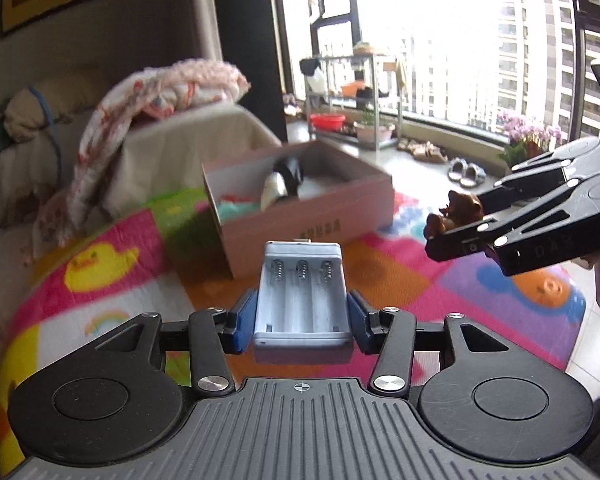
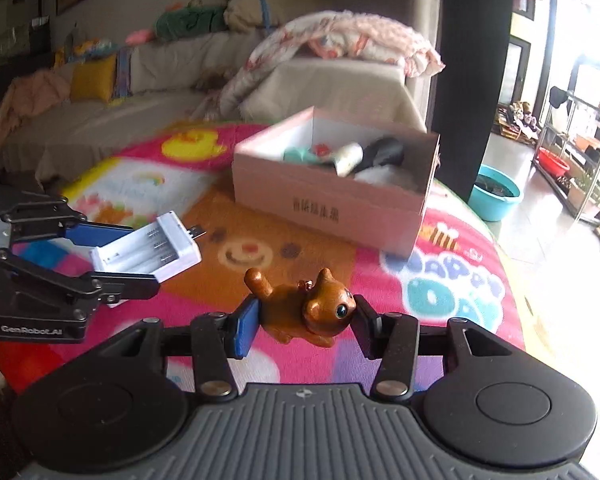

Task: Organize rigid objects
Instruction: 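Carry the battery holder and toy dog over the pink box and release both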

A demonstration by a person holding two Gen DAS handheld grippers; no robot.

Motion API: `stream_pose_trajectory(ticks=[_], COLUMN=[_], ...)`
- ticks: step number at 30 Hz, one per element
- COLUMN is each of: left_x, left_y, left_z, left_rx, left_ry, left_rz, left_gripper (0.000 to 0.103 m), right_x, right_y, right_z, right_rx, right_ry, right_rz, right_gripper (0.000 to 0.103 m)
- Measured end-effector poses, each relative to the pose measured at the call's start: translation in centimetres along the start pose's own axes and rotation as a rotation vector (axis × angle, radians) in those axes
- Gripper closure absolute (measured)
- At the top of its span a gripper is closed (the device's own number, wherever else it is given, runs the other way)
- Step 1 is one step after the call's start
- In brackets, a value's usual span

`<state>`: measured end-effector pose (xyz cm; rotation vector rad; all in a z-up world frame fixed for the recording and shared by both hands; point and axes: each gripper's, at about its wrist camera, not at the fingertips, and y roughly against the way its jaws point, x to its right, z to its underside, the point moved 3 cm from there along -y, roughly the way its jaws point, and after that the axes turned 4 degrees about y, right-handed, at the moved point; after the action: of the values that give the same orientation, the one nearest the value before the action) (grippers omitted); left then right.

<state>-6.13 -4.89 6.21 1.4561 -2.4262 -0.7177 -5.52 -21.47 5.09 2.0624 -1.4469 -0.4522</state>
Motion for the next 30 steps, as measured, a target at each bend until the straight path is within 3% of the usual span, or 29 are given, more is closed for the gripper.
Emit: stream_pose_trajectory(ticks=[3, 5, 7, 10, 12, 17, 21, 24, 27, 30], left_x=[-1.8, -3.4, -5.1, -7.3, -8.0, -9.5, -9.9, -10.2, -10.8, -11.6], left_y=[0.9, 0.1, -2.2, -7.3, -10.9, -17.8, -21.6, -24.2, -24.1, -22.0], left_z=[-6.4, -10.2, -13.4, -15.8, -16.1, -14.3, -13.1, -12.2, -11.8, -11.6], left_rx=[0.162, 0.225, 0.245, 0.211, 0.169, 0.060, -0.003, -0.096, -0.069, -0.023], left_ry=[0.011, 0.055, 0.134, 0.215, 0.210, 0.251, 0.230, 0.250, 0.267, 0.309], left_rz=[-0.007, 0.028, 0.073, 0.042, 0.017, 0.041, 0.041, 0.090, 0.084, 0.075], left_gripper=[0.050, 0.050, 0.050, 0.050, 0.050, 0.050, 0.050, 0.050, 0.052, 0.052], right_x=[1.1, 1.9, 3.1, 4.7, 5.5, 6.8, 7.5, 7.5, 7.1, 6.6], right_y=[2.1, 3.3, 3.6, 1.9, -0.2, -6.9, -11.5, -13.8, -14.6, -13.2], right_z=[-3.4, -6.1, -8.7, -12.0, -13.2, -13.1, -12.2, -11.7, -11.0, -10.3], right_rx=[0.119, 0.219, 0.281, 0.290, 0.264, 0.140, 0.049, 0.003, -0.027, 0.010], right_ry=[-0.005, 0.011, 0.001, -0.038, -0.051, -0.058, -0.087, -0.105, -0.122, -0.074], right_rz=[0.031, 0.084, 0.110, 0.117, 0.122, 0.141, 0.136, 0.103, 0.087, 0.137], right_gripper=[0.054, 0.054, 0.054, 0.054, 0.054, 0.055, 0.054, 0.054, 0.039, 0.038])
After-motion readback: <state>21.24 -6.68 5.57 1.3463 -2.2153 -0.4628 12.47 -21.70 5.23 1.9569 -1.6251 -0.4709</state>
